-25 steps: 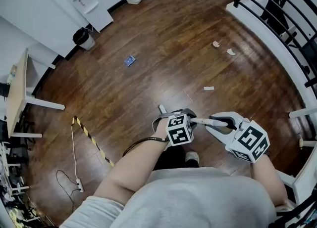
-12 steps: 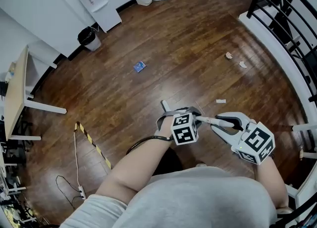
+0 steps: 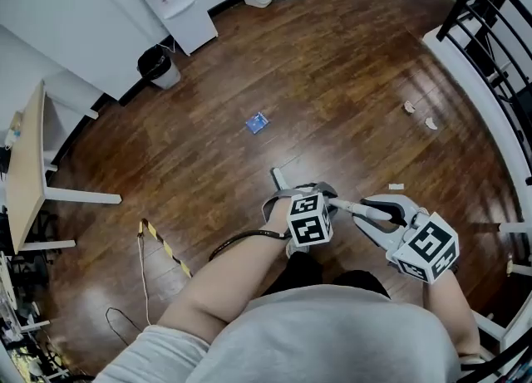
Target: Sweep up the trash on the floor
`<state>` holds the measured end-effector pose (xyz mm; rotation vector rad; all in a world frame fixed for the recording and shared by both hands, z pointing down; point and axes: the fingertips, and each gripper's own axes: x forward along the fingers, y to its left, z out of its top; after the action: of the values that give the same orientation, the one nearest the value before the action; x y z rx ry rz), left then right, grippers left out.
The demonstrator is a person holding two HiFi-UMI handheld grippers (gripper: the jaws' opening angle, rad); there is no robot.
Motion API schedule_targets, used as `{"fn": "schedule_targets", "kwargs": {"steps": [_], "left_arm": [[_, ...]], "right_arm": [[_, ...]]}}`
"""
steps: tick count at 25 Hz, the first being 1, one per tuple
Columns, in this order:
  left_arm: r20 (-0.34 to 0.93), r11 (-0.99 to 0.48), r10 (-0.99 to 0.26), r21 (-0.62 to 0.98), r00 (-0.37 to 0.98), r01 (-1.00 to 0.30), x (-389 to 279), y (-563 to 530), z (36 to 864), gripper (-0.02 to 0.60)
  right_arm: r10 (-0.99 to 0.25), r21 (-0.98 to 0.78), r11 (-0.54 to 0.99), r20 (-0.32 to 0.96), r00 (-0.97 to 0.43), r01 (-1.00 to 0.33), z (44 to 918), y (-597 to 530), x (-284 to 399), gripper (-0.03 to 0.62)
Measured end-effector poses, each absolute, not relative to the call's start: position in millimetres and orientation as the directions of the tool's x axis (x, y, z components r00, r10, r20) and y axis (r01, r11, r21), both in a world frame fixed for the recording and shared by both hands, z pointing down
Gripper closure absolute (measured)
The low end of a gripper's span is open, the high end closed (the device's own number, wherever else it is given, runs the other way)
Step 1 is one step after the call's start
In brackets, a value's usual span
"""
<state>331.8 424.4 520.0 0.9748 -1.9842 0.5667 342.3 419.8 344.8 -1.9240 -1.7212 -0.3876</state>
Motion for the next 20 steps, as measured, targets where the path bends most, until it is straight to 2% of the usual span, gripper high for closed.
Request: {"fn": "schedule_targets", "kwargs": {"steps": [7, 15, 20], "left_arm": [[0.845, 0.642, -0.406, -0.008, -0.348, -0.767, 315.2, 480.5, 532.4, 0.497], [0.855, 0.699, -0.386, 0.025, -0.347, -0.715, 280.7, 494.2, 543.2, 0.495], [0.885, 0.688, -0.348, 0.016, -0.31, -0.725, 259.8, 498.0, 551.8, 0.497]], "right_arm": [[0.815, -0.242, -0.096, 0.537, 0.216, 0.965, 359.6, 472.2, 315.8, 0.485], [0.804, -0.287, -0.178, 0.509, 0.308, 0.941, 371.4, 483.6, 276.7, 0.482], [0.816, -0.353, -0.189, 0.463, 0.347, 0.916, 380.9, 484.9, 248.6, 0.476]]}}
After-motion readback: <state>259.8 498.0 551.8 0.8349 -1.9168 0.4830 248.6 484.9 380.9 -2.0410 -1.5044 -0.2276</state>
